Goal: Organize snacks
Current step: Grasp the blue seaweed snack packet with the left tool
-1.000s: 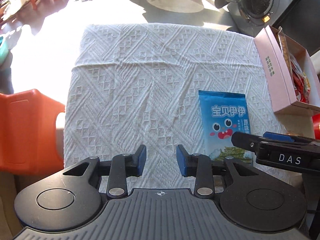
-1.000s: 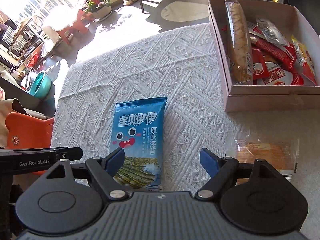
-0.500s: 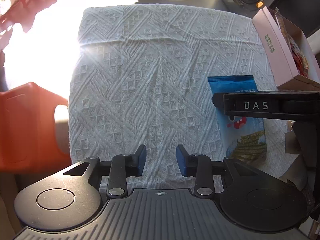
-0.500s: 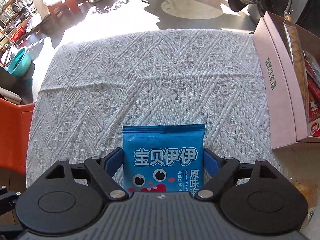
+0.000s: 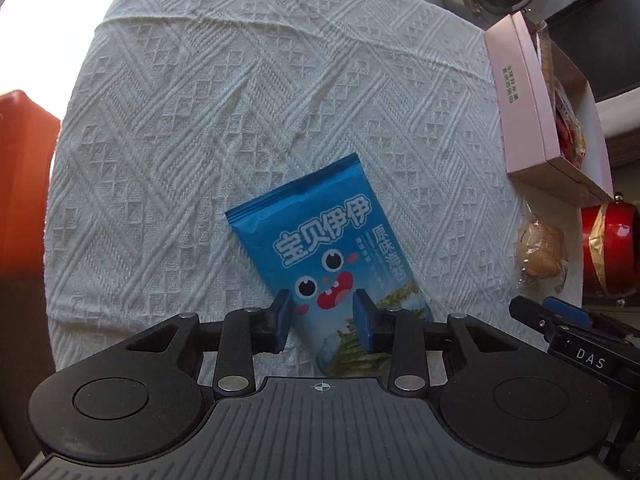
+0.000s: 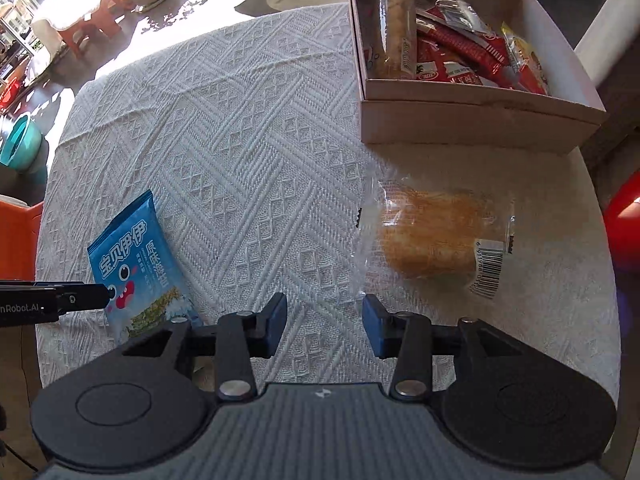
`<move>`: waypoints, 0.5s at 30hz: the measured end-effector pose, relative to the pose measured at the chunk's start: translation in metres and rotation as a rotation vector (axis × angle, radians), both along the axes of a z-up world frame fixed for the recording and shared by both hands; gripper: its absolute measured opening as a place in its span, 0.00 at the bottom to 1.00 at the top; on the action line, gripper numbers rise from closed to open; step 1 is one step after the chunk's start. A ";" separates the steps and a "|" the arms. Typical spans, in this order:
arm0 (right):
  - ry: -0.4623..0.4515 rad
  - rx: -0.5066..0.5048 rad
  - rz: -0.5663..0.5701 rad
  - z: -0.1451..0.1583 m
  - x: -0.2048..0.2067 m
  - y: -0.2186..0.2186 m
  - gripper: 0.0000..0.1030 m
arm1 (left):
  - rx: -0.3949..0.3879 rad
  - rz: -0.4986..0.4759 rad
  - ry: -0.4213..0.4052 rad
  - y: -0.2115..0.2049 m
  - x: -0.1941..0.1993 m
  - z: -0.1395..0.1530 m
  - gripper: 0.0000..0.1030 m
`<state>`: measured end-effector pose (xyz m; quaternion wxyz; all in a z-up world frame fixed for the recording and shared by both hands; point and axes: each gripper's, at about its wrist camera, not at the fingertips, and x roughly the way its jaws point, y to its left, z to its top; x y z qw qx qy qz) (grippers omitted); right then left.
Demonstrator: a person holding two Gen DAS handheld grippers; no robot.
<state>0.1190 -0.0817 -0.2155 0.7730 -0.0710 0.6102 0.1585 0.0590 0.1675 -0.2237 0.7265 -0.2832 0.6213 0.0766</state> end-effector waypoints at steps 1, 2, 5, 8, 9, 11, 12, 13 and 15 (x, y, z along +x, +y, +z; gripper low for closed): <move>-0.014 -0.003 -0.007 0.003 -0.002 -0.009 0.60 | 0.010 0.026 -0.002 -0.003 0.001 -0.001 0.36; -0.024 -0.006 -0.009 0.004 -0.003 -0.016 0.61 | 0.025 0.038 -0.006 -0.005 0.003 -0.002 0.36; -0.060 -0.013 -0.008 0.009 -0.008 -0.037 0.66 | 0.065 0.061 -0.043 -0.014 0.015 0.001 0.37; -0.093 -0.019 0.002 0.009 -0.016 -0.051 0.70 | 0.091 -0.022 -0.085 -0.030 0.039 0.005 0.40; -0.104 -0.024 0.006 0.008 -0.019 -0.055 0.70 | 0.101 -0.062 -0.092 -0.039 0.046 0.006 0.40; -0.116 -0.033 0.009 0.007 -0.023 -0.062 0.70 | 0.137 -0.124 -0.097 -0.054 0.054 0.013 0.40; -0.116 -0.035 0.010 0.006 -0.024 -0.065 0.70 | 0.165 -0.144 -0.103 -0.060 0.053 0.017 0.40; -0.114 -0.033 0.010 0.007 -0.025 -0.070 0.70 | 0.219 -0.160 -0.106 -0.065 0.049 0.023 0.41; -0.110 -0.024 0.005 0.008 -0.025 -0.077 0.70 | 0.290 -0.132 -0.097 -0.065 0.038 0.028 0.41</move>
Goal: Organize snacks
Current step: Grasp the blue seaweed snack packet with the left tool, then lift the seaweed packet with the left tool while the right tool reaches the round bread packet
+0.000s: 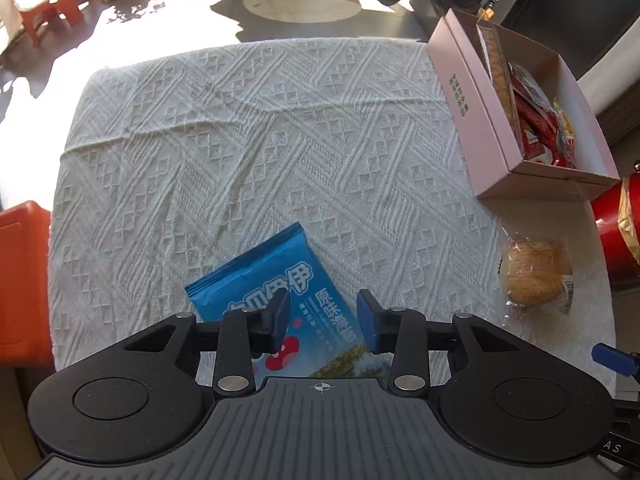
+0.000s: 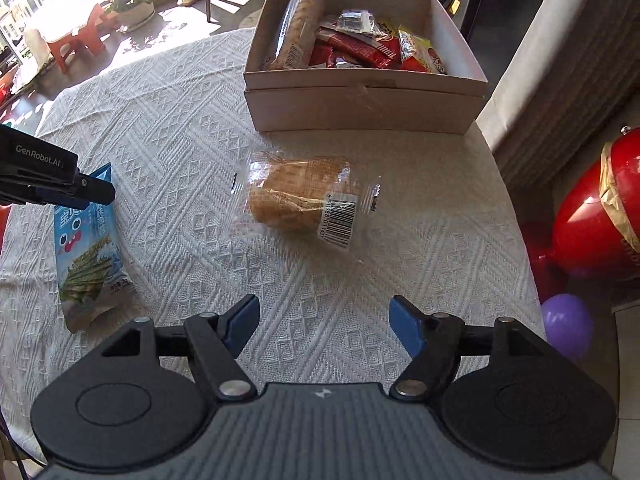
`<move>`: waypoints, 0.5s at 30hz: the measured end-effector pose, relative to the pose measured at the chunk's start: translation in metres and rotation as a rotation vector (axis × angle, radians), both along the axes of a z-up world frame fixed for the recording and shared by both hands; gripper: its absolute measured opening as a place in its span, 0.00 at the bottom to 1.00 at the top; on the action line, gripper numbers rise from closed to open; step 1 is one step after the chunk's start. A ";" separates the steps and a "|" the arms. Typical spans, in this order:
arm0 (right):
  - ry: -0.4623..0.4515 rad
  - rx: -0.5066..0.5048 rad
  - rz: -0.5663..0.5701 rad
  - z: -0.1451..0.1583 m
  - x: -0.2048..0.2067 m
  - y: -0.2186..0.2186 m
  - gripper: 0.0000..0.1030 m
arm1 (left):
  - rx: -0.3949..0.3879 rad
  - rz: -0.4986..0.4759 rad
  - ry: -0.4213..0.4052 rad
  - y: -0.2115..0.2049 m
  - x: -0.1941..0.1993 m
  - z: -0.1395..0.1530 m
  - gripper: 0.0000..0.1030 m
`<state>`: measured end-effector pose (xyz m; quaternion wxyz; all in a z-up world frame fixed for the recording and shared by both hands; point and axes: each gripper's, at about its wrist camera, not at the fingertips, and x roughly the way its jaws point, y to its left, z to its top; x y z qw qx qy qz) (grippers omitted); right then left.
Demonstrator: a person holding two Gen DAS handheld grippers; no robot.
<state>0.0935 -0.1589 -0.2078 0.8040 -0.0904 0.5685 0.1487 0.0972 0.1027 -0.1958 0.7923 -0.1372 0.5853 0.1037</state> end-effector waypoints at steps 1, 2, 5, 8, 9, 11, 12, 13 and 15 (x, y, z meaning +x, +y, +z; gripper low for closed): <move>0.003 0.003 -0.004 0.000 0.001 -0.003 0.70 | 0.006 0.051 0.001 0.007 -0.008 0.000 0.41; 0.005 0.007 -0.009 0.000 0.001 -0.006 0.70 | -0.004 0.093 0.004 0.012 -0.013 -0.002 0.41; 0.005 0.015 -0.024 -0.001 0.005 -0.015 0.70 | -0.070 0.276 0.047 0.042 -0.024 -0.019 0.39; 0.015 0.024 -0.032 -0.003 0.009 -0.022 0.70 | -0.135 0.339 0.045 0.054 -0.020 -0.030 0.39; 0.018 0.029 -0.032 -0.003 0.010 -0.024 0.70 | -0.142 0.316 0.034 0.050 -0.015 -0.029 0.39; 0.023 0.036 -0.025 -0.003 0.009 -0.026 0.70 | -0.158 0.226 0.016 0.034 0.002 -0.028 0.39; 0.024 0.039 -0.019 -0.004 0.008 -0.026 0.70 | -0.172 0.152 0.012 0.019 0.013 -0.029 0.39; 0.024 0.041 -0.013 -0.004 0.008 -0.026 0.70 | -0.180 0.079 0.022 0.005 0.022 -0.031 0.39; 0.018 0.043 0.006 -0.003 0.009 -0.025 0.70 | -0.176 -0.070 0.046 -0.024 0.035 -0.034 0.40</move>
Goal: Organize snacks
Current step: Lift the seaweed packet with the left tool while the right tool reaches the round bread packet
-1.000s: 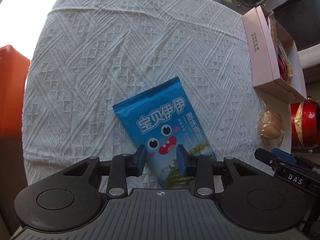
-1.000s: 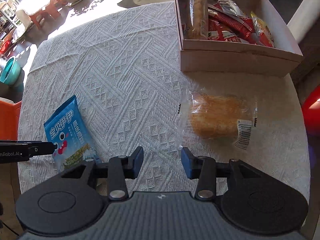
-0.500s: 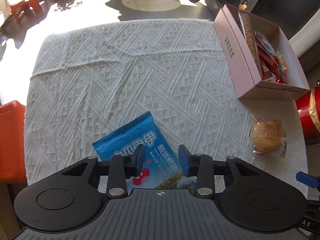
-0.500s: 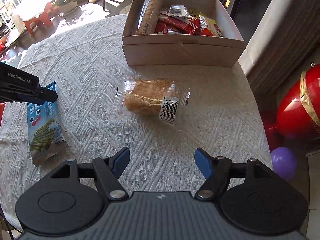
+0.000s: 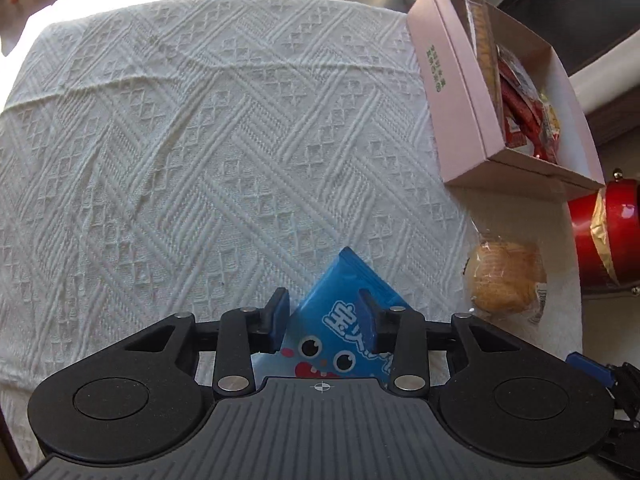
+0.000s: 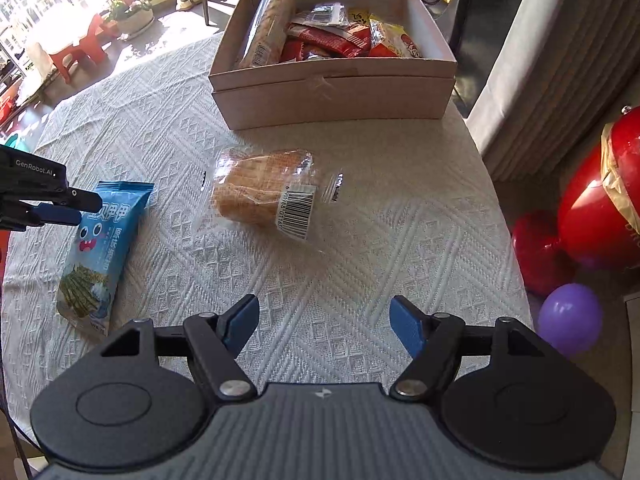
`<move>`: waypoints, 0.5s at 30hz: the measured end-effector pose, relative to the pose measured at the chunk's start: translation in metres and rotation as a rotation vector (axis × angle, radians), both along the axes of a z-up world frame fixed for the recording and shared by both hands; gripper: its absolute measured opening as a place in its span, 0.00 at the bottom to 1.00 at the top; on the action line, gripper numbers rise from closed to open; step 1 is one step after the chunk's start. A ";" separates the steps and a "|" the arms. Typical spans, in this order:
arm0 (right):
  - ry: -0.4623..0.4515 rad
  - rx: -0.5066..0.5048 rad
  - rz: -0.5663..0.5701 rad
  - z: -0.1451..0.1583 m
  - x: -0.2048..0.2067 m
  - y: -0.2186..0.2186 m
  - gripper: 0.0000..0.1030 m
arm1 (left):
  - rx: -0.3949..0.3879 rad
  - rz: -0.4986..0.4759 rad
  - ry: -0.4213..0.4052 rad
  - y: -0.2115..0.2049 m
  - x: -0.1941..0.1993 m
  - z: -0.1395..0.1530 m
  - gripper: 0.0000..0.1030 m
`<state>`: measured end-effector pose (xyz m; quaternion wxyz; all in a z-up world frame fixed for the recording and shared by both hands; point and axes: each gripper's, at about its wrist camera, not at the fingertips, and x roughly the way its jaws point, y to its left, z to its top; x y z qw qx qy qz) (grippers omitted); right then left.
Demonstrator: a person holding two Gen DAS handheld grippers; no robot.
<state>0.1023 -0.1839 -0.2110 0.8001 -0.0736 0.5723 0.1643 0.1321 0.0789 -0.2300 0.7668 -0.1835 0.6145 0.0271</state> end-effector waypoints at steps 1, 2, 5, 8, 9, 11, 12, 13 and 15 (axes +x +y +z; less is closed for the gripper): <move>-0.009 -0.003 0.015 0.001 0.001 0.002 0.70 | 0.020 -0.065 0.002 -0.013 0.002 0.000 0.41; -0.026 -0.007 0.037 0.003 0.002 0.005 0.70 | 0.048 -0.115 0.002 -0.023 0.002 0.002 0.41; -0.111 -0.042 0.159 0.007 0.006 0.019 0.74 | 0.131 -0.182 0.003 -0.037 -0.005 0.009 0.41; -0.226 -0.141 0.369 0.004 0.013 0.044 0.80 | 0.185 -0.213 0.030 -0.035 -0.016 0.015 0.41; -0.258 -0.176 0.435 0.001 0.016 0.052 0.80 | 0.195 -0.226 0.036 -0.034 -0.019 0.015 0.41; -0.301 -0.224 0.539 -0.006 0.024 0.067 0.80 | 0.195 -0.253 0.048 -0.032 -0.024 0.016 0.41; -0.292 -0.225 0.565 -0.009 0.030 0.073 0.80 | 0.187 -0.266 0.054 -0.029 -0.026 0.016 0.41; -0.265 -0.210 0.565 -0.011 0.037 0.077 0.80 | 0.186 -0.278 0.058 -0.028 -0.028 0.016 0.41; -0.117 -0.115 0.468 -0.017 0.064 0.081 0.80 | 0.188 -0.292 0.060 -0.027 -0.029 0.016 0.41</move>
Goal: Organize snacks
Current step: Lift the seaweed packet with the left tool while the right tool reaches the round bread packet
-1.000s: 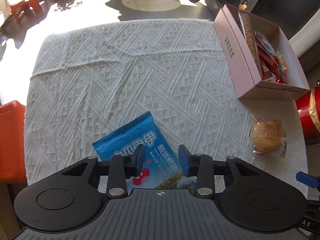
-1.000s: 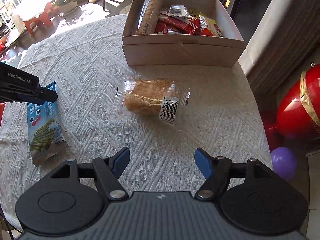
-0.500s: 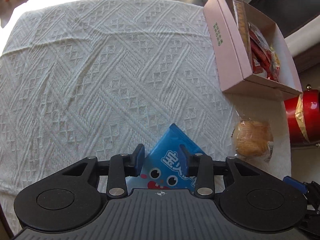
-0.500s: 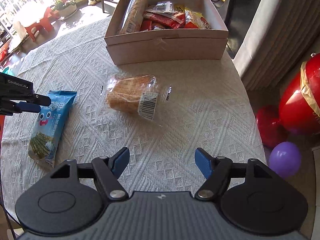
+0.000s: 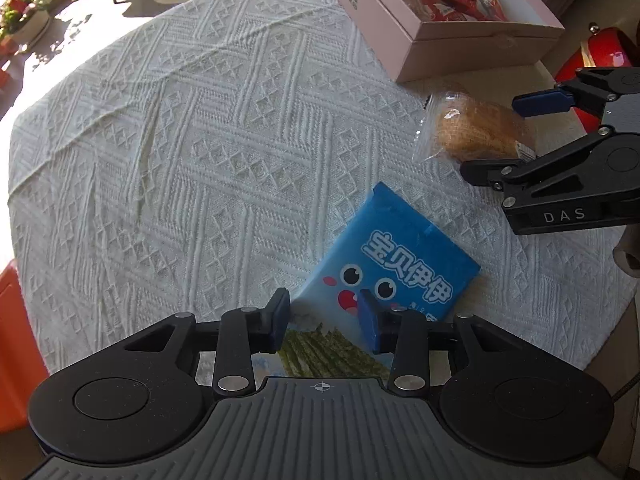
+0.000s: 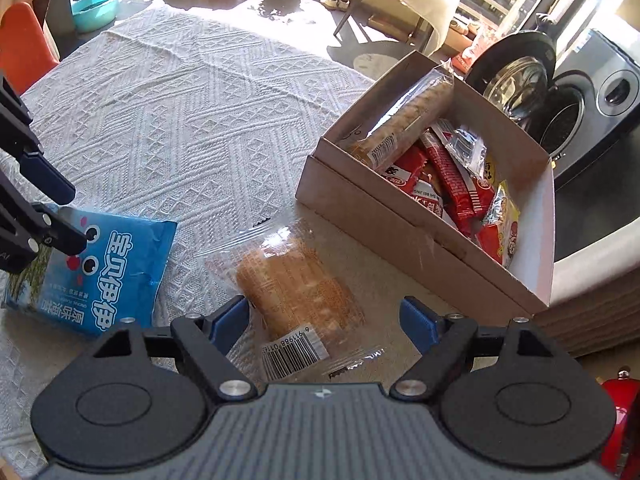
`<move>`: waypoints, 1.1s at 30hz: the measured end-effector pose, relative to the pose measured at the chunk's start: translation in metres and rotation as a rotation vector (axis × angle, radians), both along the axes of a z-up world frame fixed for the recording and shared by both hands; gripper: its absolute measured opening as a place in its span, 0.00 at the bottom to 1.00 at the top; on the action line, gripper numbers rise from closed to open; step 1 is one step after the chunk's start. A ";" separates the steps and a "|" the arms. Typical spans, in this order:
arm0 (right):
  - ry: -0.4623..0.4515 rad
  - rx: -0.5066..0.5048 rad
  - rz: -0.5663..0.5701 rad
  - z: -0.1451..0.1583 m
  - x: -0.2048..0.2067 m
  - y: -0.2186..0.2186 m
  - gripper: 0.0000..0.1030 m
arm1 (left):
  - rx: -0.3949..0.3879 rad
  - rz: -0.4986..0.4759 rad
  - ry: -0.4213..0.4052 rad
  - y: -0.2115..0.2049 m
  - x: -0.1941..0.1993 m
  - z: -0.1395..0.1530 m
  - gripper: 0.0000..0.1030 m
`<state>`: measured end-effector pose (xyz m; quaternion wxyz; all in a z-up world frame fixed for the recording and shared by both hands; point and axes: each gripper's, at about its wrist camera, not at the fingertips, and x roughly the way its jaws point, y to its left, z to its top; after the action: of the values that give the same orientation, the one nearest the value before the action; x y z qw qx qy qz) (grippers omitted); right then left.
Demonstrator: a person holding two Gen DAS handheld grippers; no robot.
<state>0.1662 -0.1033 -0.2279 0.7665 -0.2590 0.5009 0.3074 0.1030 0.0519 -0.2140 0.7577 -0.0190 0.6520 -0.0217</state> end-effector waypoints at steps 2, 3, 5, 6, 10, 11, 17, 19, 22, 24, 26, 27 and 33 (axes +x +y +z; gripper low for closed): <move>0.177 0.094 -0.186 -0.008 0.025 -0.009 0.78 | -0.014 0.002 0.000 0.003 0.000 0.001 0.41; 0.236 0.135 -0.270 -0.011 0.032 -0.016 0.67 | -0.027 0.005 -0.002 0.004 -0.001 0.002 0.41; 0.284 0.190 -0.399 -0.013 0.037 -0.034 0.59 | -0.048 -0.007 -0.011 0.004 -0.002 0.003 0.41; 0.270 0.190 -0.434 -0.013 0.034 -0.041 0.59 | -0.061 -0.023 -0.019 0.003 -0.003 0.006 0.41; 0.193 0.111 -0.453 -0.009 0.008 -0.055 0.66 | -0.090 -0.186 -0.071 -0.015 -0.012 0.011 0.41; 0.185 0.103 -0.453 -0.009 0.000 -0.058 0.70 | -0.086 -0.228 -0.079 -0.021 -0.014 0.011 0.41; 0.177 0.064 -0.490 -0.016 -0.042 -0.075 0.83 | 0.030 -0.489 -0.102 -0.068 -0.030 -0.003 0.46; 0.185 0.053 -0.515 -0.023 -0.052 -0.077 0.85 | 0.059 -0.519 -0.121 -0.073 -0.030 -0.004 0.51; 0.145 0.027 -0.505 -0.025 -0.064 -0.072 0.89 | 0.107 -0.459 -0.137 -0.063 -0.019 -0.008 0.54; 0.129 0.021 -0.506 -0.027 -0.068 -0.070 0.91 | 0.127 -0.421 -0.138 -0.056 -0.010 -0.010 0.56; 0.144 0.031 -0.515 -0.029 -0.068 -0.071 0.95 | 0.101 -0.394 -0.119 -0.050 -0.001 -0.012 0.58; 0.140 0.030 -0.517 -0.031 -0.068 -0.070 0.98 | 0.086 -0.389 -0.108 -0.049 0.001 -0.012 0.62; 0.117 0.032 -0.523 -0.033 -0.072 -0.069 1.00 | -0.085 -0.237 -0.087 -0.027 0.016 -0.007 0.79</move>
<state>0.0943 -0.1720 -0.2611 0.7935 -0.0903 0.5895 0.1212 0.1195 0.0249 -0.2210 0.7759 0.0269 0.6146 -0.1393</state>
